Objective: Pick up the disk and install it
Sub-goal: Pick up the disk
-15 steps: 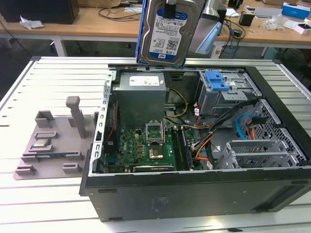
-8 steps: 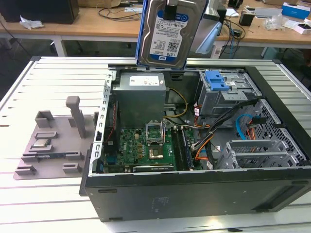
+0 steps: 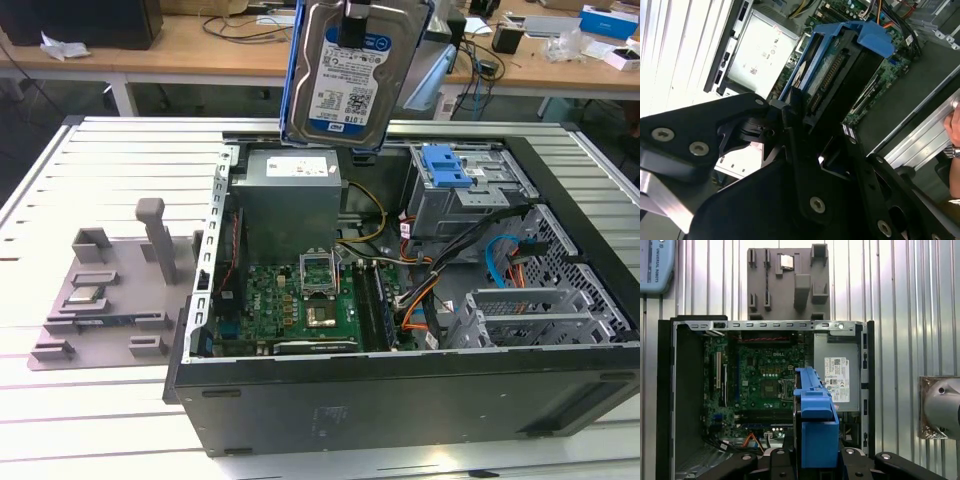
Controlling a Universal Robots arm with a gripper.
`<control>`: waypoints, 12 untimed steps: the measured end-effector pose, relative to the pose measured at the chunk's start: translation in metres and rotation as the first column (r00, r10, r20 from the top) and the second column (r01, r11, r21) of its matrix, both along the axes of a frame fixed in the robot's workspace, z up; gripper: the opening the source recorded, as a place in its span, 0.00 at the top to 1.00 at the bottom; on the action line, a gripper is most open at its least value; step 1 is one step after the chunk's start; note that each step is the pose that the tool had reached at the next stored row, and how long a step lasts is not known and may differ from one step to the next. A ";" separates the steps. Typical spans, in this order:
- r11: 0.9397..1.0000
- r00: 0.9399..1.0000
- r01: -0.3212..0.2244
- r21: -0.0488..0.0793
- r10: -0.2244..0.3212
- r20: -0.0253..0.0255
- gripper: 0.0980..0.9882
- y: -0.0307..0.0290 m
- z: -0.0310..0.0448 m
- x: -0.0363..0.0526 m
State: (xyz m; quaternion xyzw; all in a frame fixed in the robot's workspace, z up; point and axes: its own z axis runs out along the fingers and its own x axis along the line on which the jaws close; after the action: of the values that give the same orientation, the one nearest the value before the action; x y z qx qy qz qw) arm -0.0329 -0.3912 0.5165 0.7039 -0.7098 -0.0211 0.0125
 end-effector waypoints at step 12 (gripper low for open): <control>1.000 1.000 0.000 0.000 0.000 0.000 0.70 -0.0187 -0.0001 0.0007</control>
State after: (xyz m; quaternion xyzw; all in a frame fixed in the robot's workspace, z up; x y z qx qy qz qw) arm -0.0322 -0.4099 0.5164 0.7040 -0.7098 -0.0211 0.0125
